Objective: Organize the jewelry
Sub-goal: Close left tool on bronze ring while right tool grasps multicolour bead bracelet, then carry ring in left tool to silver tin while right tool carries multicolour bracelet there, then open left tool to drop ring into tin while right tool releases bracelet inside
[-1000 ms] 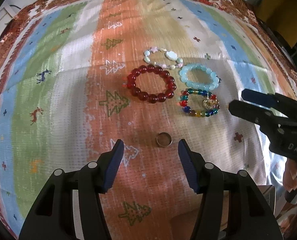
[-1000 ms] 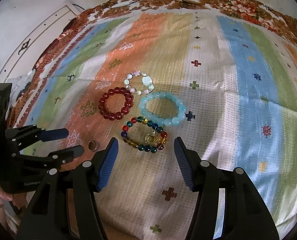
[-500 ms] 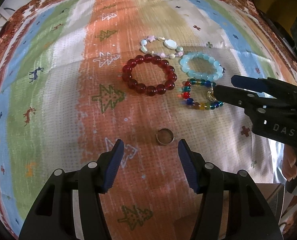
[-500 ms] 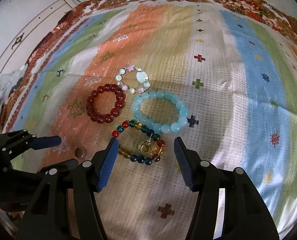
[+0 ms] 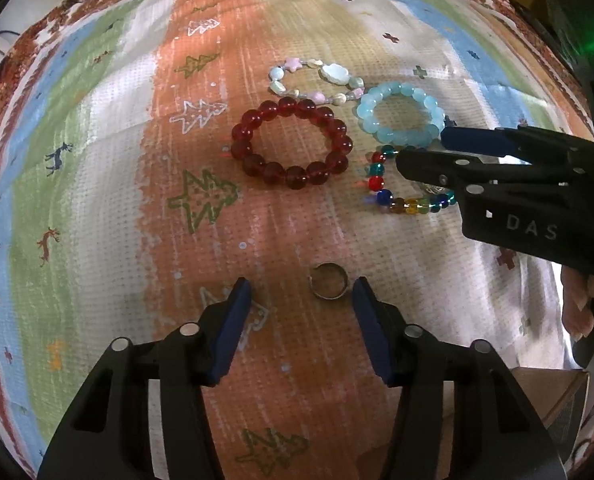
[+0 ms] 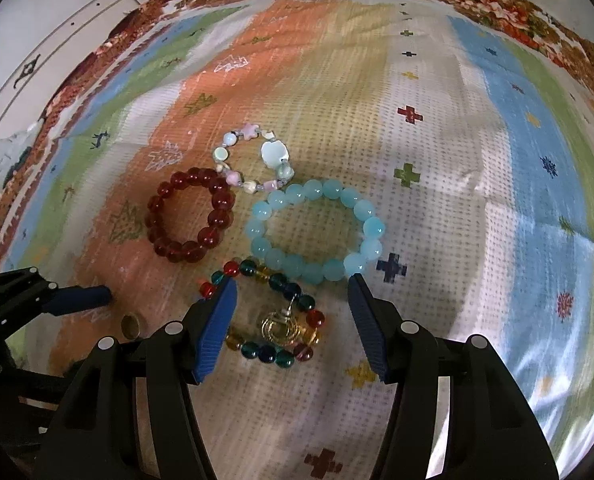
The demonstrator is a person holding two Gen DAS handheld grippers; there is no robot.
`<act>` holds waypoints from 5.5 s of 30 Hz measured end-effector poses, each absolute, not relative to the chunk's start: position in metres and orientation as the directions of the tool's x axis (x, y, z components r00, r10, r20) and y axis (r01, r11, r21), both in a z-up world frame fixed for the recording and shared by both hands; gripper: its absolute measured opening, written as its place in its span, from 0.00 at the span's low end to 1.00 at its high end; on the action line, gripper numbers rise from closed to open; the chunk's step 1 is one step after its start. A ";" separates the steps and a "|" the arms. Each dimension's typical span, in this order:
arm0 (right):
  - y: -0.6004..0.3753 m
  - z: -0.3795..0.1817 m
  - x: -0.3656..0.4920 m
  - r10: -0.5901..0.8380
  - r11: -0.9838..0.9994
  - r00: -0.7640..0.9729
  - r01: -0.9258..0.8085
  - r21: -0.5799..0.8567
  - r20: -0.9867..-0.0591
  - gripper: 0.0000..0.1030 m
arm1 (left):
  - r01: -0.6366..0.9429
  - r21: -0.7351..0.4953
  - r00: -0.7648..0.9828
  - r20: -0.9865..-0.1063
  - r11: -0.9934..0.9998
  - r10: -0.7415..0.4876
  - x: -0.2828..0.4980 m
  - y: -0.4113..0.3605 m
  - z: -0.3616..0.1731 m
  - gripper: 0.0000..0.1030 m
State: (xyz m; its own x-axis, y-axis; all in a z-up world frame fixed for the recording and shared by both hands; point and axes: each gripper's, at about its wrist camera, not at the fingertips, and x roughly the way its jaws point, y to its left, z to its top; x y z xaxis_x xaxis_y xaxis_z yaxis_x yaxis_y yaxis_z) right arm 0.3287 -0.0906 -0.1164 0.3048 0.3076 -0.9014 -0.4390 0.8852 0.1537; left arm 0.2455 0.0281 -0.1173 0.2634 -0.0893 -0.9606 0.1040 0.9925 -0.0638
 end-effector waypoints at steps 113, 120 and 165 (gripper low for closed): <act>-0.146 0.028 0.135 0.528 0.804 0.485 -0.549 0.227 -0.697 0.10 | 0.197 -0.190 0.568 -0.777 0.962 -0.270 0.107 0.011 -0.002 0.19; -0.151 0.023 0.120 0.531 0.802 0.474 -0.548 0.238 -0.703 0.10 | 0.214 -0.194 0.568 -0.773 0.957 -0.284 0.088 0.006 -0.002 0.19; -0.160 -0.008 0.156 0.456 0.848 0.449 -0.481 0.222 -0.769 0.49 | 0.070 -0.199 0.522 -0.828 0.977 -0.206 0.121 0.039 -0.016 0.55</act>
State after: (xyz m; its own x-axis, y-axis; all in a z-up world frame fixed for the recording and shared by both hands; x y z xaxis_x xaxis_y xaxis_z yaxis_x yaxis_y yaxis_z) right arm 0.1558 -0.1596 -0.0081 0.4487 0.4558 -0.7687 -0.4815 0.8480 0.2217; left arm 0.1211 0.0392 -0.0163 0.5221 -0.2060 -0.8276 0.0703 0.9775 -0.1989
